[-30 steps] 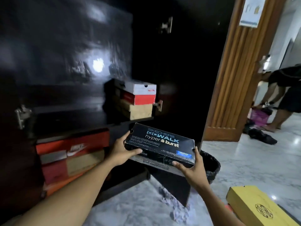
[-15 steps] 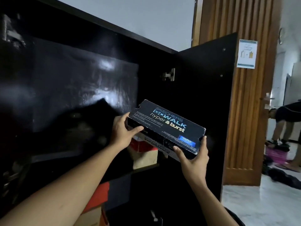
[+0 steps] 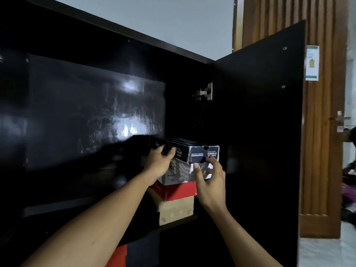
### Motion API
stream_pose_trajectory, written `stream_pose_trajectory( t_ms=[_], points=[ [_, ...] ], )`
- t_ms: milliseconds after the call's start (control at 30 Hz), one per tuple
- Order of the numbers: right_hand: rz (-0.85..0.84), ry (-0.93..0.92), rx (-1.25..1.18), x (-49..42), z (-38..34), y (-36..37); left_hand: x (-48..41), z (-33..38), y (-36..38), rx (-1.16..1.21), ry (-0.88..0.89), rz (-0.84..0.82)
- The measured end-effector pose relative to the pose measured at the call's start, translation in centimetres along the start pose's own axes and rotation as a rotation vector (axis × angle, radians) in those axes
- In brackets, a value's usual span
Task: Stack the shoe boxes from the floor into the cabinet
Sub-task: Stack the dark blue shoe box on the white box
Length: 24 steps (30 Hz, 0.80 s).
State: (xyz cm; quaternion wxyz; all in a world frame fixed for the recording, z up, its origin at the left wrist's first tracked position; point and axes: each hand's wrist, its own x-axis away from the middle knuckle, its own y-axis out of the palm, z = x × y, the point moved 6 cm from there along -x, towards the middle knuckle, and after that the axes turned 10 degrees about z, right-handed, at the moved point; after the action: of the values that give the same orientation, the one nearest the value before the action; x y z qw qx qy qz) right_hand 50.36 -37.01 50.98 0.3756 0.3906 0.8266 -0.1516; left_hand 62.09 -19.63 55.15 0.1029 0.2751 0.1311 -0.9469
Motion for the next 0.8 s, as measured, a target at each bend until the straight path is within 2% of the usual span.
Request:
stream_pose_trajectory(
  t_ms=[67,233,333,467,667,800],
  points=[
    [-0.046,-0.093,0.048,-1.1,0.0,0.8,-0.3,0.1,0.1,0.030,-0.017,-0.018],
    [-0.208,-0.157,0.148,-3.1,1.5,3.1,-0.5,-0.5,1.0,0.007,-0.027,-0.073],
    [-0.308,-0.173,0.233,-4.0,2.3,4.5,-1.4,-1.0,1.6,-0.043,-0.014,-0.026],
    [-0.387,-0.232,0.343,-6.9,2.2,6.9,-4.2,0.0,1.7,0.045,-0.009,0.014],
    [-0.517,-0.212,0.428,-6.1,4.4,9.6,-5.3,-2.1,2.6,-0.040,0.011,0.087],
    [-0.488,-0.147,0.416,-6.7,5.4,11.0,-6.7,-2.6,2.6,-0.040,0.035,0.117]
  ],
)
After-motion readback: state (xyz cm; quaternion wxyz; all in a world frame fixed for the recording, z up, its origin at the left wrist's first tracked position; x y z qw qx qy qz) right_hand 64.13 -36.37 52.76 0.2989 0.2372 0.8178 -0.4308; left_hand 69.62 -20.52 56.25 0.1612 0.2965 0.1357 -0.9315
